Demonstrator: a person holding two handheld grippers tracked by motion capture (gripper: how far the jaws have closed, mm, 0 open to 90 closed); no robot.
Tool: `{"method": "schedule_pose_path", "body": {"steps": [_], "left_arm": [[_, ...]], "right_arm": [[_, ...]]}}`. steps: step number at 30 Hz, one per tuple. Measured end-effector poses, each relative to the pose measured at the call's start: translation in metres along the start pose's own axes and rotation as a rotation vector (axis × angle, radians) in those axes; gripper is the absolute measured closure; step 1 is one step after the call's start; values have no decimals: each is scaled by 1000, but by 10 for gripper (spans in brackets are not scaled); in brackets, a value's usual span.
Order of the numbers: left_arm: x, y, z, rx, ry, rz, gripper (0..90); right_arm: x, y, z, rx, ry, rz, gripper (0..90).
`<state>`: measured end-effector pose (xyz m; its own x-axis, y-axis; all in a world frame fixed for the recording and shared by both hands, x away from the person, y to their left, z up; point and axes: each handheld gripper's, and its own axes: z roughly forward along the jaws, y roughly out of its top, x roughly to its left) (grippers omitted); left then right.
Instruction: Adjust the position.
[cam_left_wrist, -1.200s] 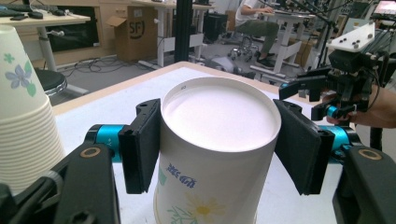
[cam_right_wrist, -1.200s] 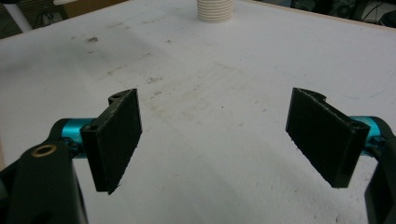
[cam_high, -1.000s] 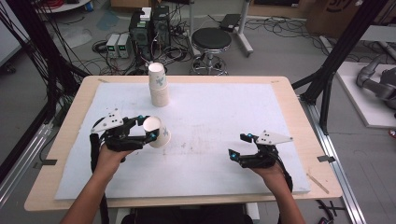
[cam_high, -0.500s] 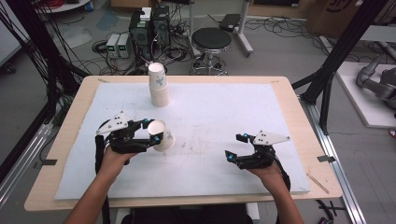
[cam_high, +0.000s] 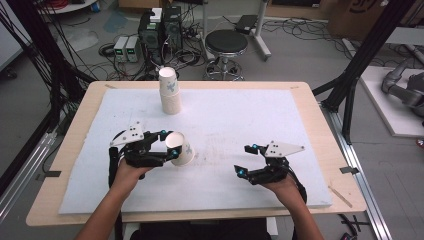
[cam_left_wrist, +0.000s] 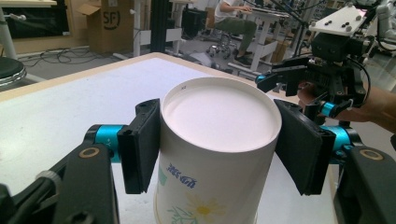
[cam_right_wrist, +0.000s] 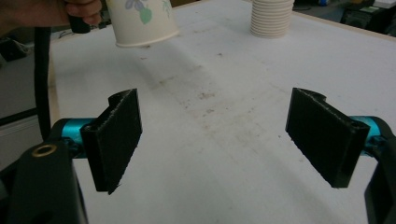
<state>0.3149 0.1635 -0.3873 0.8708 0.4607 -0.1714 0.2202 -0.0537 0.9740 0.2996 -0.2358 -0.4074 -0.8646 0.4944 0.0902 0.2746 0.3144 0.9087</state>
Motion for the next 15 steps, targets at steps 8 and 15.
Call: {"method": "schedule_pose_path", "body": {"steps": [8,15], "left_arm": [[-10,3,11,22,-74,16,353],[-19,6,18,39,-133,39,353]], "right_arm": [[9,11,14,5,73,-53,190],[12,21,25,2,122,-71,190]]}}
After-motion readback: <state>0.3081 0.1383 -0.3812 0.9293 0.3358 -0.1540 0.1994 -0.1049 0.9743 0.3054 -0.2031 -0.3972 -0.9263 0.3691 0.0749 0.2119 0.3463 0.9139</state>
